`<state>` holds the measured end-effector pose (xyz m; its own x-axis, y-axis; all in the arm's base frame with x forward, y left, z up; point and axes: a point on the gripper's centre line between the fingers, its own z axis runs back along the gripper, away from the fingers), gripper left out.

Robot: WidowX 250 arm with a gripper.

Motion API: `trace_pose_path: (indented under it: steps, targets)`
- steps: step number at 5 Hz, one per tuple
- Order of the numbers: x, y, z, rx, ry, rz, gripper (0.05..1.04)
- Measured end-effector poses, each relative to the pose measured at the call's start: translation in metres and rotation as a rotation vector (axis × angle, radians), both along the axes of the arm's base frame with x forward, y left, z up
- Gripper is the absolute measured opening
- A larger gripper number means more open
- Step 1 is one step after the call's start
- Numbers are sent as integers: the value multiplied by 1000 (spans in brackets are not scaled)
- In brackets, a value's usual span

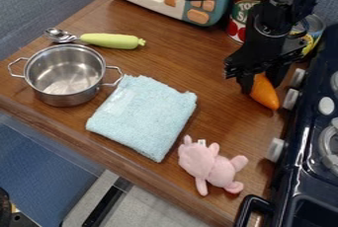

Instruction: Move the carrot to the upper left side of the table

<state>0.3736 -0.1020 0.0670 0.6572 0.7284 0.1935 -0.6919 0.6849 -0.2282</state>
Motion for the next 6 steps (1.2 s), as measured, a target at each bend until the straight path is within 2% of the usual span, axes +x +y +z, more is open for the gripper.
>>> trace_pose_path:
  steps: [1,2,3,4,6]
  targets:
    - [-6,4,-1,-3,9,7,584]
    - [-15,21,19,-12,-29,49,584]
    - [-24,52,59,-24,-117,139,583]
    - [-30,83,65,-5,-115,227,583]
    - [-41,138,54,68,-99,366,583]
